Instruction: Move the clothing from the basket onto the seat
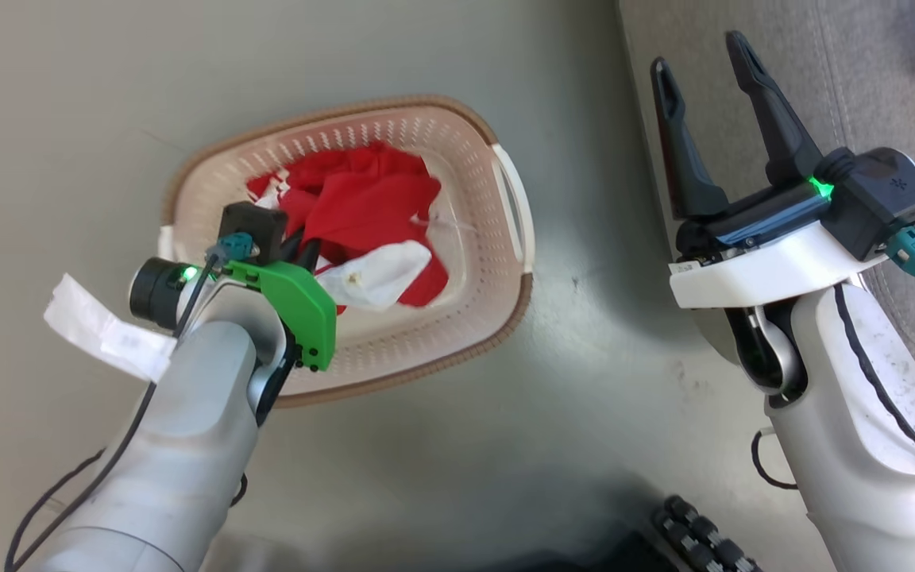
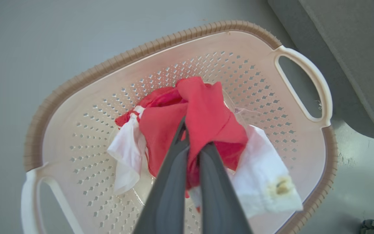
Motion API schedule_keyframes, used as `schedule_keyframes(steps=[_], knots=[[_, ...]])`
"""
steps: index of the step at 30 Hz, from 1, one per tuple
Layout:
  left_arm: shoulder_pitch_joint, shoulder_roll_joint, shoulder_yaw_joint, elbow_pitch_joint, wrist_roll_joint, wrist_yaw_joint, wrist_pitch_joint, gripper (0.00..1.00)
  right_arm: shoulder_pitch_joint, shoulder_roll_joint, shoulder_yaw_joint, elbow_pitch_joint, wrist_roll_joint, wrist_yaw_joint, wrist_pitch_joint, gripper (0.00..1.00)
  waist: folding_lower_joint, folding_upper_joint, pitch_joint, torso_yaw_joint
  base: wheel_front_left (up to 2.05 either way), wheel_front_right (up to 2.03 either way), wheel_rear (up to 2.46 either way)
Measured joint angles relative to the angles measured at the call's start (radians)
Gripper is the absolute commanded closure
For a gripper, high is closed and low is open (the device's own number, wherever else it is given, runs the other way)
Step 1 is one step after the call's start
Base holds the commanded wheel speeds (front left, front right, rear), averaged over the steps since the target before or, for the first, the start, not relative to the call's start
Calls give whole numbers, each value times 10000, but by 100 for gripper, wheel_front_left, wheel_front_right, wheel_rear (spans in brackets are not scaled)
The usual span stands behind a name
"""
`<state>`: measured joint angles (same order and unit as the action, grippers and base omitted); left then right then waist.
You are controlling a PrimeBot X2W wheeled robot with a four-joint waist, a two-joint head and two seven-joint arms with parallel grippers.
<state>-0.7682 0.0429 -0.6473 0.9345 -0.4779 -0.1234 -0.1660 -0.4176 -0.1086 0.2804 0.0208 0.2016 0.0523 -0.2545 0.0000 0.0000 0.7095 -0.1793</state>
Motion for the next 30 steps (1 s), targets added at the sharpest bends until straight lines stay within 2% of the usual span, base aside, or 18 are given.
schedule_keyframes(steps=[4, 16, 22, 30], knots=[[179, -10, 0, -65, -109, 0, -441, 100, 213, -113, -12, 249, 0, 0, 0, 0, 0, 0, -521, 235, 0, 0, 0], [915, -38, 150, -838, -886, -10, -765, 100, 954, -169, -69, 859, 21, 0, 0, 0, 0, 0, -2156, 835, 0, 0, 0], [1159, -50, 345, -1488, -1195, -10, -826, 100, 1355, -169, -52, 1120, 138, 0, 0, 0, 0, 0, -2955, 1071, 0, 0, 0], [1417, -52, 740, -3047, -1131, -10, -826, 100, 1941, -150, 86, 1429, 303, 2, 4, 0, 0, 0, -4073, 1310, 0, 0, 0]])
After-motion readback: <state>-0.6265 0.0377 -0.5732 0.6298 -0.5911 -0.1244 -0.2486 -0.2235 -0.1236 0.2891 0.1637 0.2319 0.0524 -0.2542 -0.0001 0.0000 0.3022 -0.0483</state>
